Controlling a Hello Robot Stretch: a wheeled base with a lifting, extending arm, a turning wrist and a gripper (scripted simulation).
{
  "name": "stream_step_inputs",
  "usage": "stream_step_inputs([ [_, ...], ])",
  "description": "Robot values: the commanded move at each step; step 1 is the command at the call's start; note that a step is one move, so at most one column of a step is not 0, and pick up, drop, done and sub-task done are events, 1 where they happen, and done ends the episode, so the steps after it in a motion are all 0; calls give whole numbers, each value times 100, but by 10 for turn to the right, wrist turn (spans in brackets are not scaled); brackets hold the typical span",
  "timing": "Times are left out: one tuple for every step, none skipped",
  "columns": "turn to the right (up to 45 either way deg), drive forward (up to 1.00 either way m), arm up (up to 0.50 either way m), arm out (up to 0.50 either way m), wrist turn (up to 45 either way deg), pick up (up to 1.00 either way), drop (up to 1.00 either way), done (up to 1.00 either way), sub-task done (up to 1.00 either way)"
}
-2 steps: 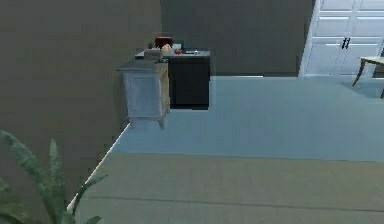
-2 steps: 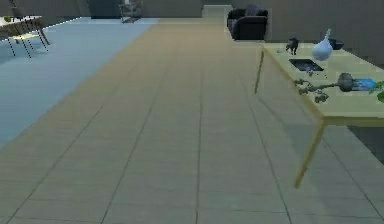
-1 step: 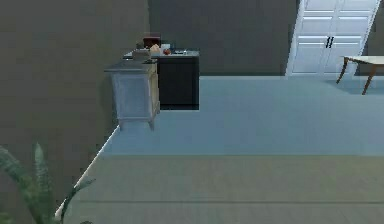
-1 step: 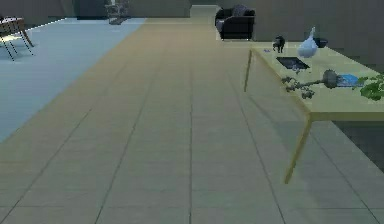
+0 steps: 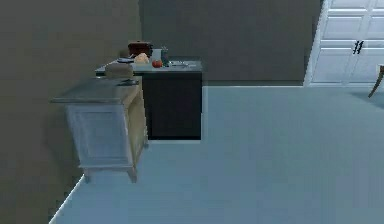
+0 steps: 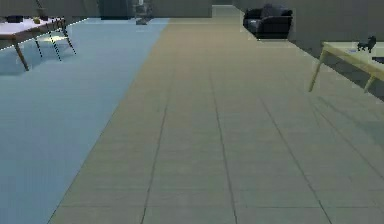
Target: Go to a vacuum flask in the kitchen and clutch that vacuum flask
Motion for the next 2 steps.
stream_step_inputs([
  [0, 100, 0, 0, 0, 0, 0, 0, 0],
  [0, 10, 0, 0, 0, 0, 0, 0, 0],
])
